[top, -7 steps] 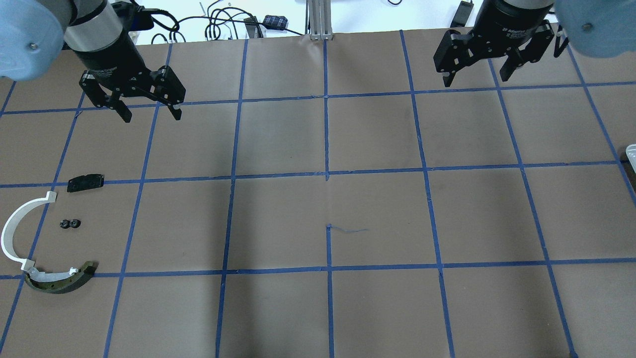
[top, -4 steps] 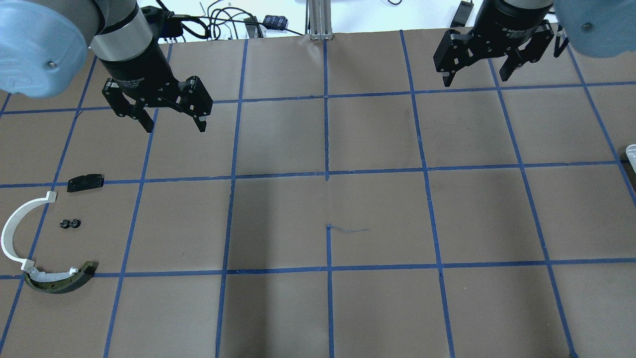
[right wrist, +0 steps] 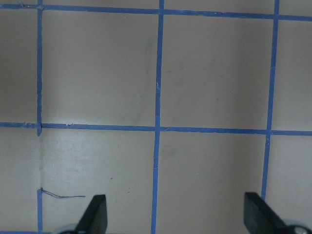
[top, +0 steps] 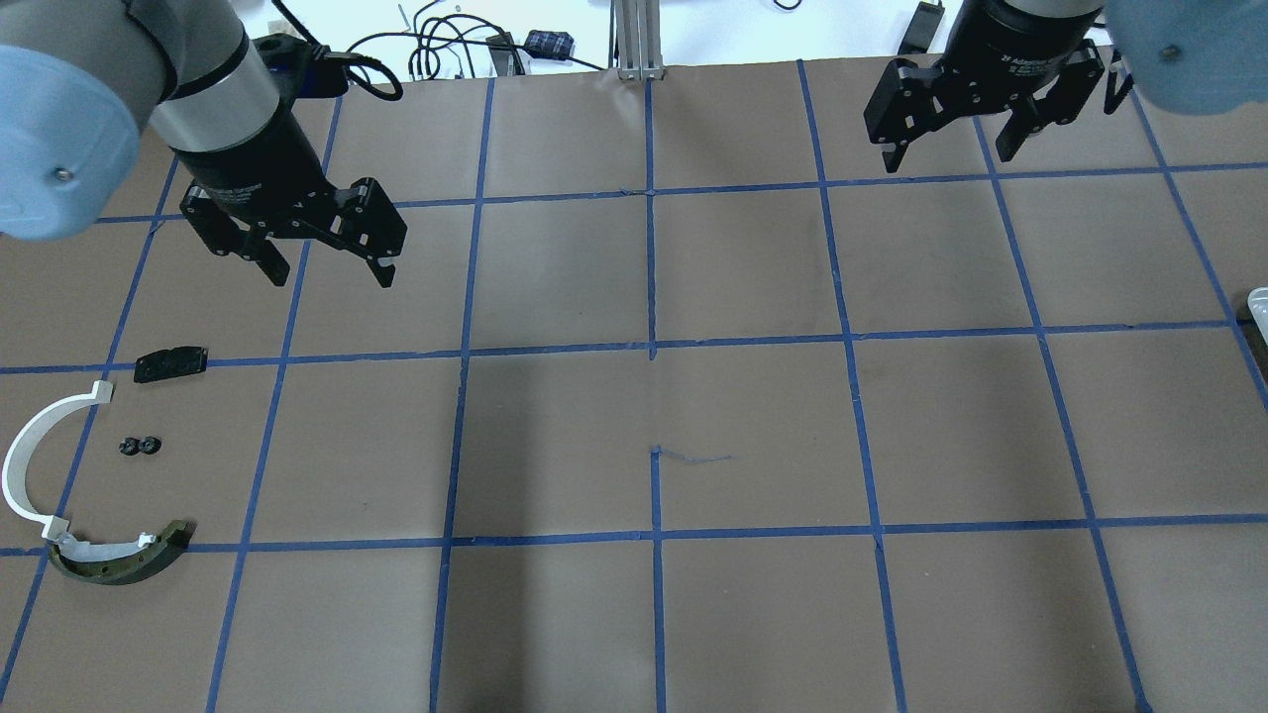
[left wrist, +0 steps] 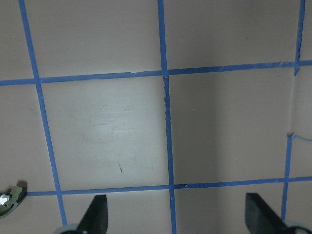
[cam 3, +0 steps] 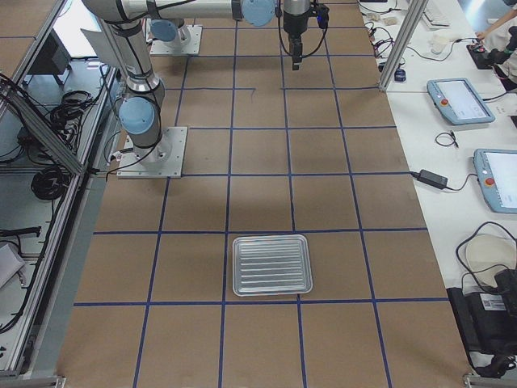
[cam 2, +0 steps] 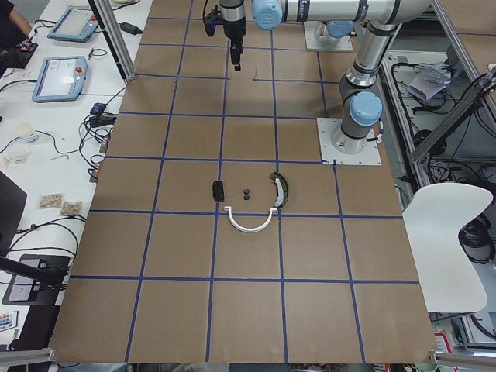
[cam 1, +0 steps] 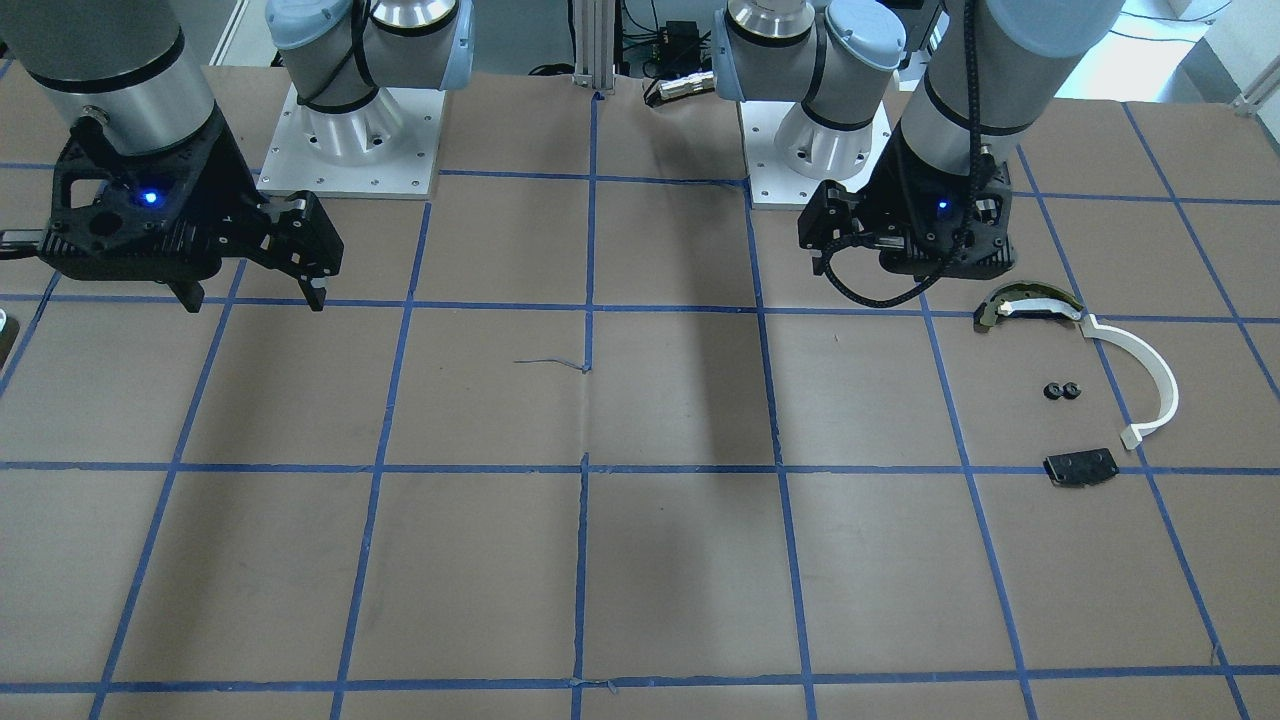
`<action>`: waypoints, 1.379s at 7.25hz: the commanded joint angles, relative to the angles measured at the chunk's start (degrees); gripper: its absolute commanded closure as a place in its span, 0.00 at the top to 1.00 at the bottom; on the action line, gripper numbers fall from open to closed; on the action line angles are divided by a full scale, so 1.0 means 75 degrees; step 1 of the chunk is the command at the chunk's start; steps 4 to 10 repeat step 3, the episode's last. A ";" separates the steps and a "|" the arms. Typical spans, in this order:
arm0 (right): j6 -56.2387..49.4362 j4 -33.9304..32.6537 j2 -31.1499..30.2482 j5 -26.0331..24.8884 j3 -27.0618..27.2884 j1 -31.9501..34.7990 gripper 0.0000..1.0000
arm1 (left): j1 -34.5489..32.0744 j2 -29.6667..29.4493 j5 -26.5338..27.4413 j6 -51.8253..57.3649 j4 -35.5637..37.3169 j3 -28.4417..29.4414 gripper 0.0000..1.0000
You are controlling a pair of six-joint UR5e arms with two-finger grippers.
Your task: Place bearing gear from tray to pile
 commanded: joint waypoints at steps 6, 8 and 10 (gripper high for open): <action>0.0000 -0.0004 0.0005 0.0006 0.0000 0.0000 1.00 | 0.0258 0.0204 -0.0001 0.0195 -0.0043 -0.0264 1.00; 0.0000 -0.0004 0.0005 0.0006 0.0000 0.0000 1.00 | 0.0258 0.0204 -0.0001 0.0195 -0.0043 -0.0264 1.00; 0.0000 -0.0004 0.0005 0.0006 0.0000 0.0000 1.00 | 0.0258 0.0204 -0.0001 0.0195 -0.0043 -0.0264 1.00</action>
